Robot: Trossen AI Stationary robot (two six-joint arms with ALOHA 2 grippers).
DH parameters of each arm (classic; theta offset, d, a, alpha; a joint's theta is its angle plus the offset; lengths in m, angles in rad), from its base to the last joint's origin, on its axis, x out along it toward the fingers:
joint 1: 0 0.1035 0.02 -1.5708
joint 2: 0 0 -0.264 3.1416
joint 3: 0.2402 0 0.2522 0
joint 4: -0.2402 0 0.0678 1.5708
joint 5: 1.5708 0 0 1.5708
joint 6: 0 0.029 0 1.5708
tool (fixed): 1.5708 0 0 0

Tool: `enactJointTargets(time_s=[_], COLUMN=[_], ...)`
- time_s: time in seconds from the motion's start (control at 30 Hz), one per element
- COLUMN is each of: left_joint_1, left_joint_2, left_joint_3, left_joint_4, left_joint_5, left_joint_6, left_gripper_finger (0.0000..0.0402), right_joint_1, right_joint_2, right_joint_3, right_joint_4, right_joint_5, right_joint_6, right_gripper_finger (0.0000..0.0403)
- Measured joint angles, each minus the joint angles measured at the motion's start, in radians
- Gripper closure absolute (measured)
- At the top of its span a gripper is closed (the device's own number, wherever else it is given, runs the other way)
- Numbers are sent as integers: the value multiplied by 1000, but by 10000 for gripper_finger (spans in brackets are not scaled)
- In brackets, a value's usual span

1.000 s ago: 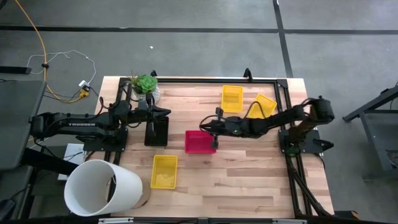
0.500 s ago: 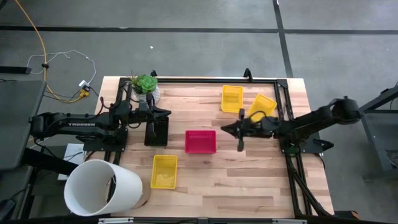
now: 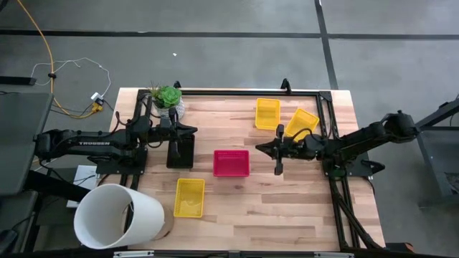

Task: Stack baskets by color
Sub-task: Stack the bottom yellow bin into the top left yellow bin

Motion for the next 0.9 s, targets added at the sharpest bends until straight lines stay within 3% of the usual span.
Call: enactJointTargets(time_s=[0.17,0.3,0.4,0.57,0.73,0.9], left_joint_1=[0,0,0,0,-1,0], left_joint_2=[0,0,0,0,0,0], left_joint_3=[0,0,0,0,0,0], left_joint_4=[0,0,0,0,0,0], left_joint_5=[0,0,0,0,0,0], left_joint_6=[-9,-41,-54,-55,-55,-55], left_gripper_finger=[401,401,402,402,401,401], right_joint_1=[0,-11,-65,-196,-309,-353], right_joint_2=[0,0,2,67,151,173], right_joint_3=[0,20,111,338,451,456], right_joint_4=[0,-96,-386,-979,-1235,-1261], right_joint_5=[24,183,231,274,220,114], right_joint_6=[0,-1,64,163,128,120], right_gripper_finger=[402,383,339,233,163,148])
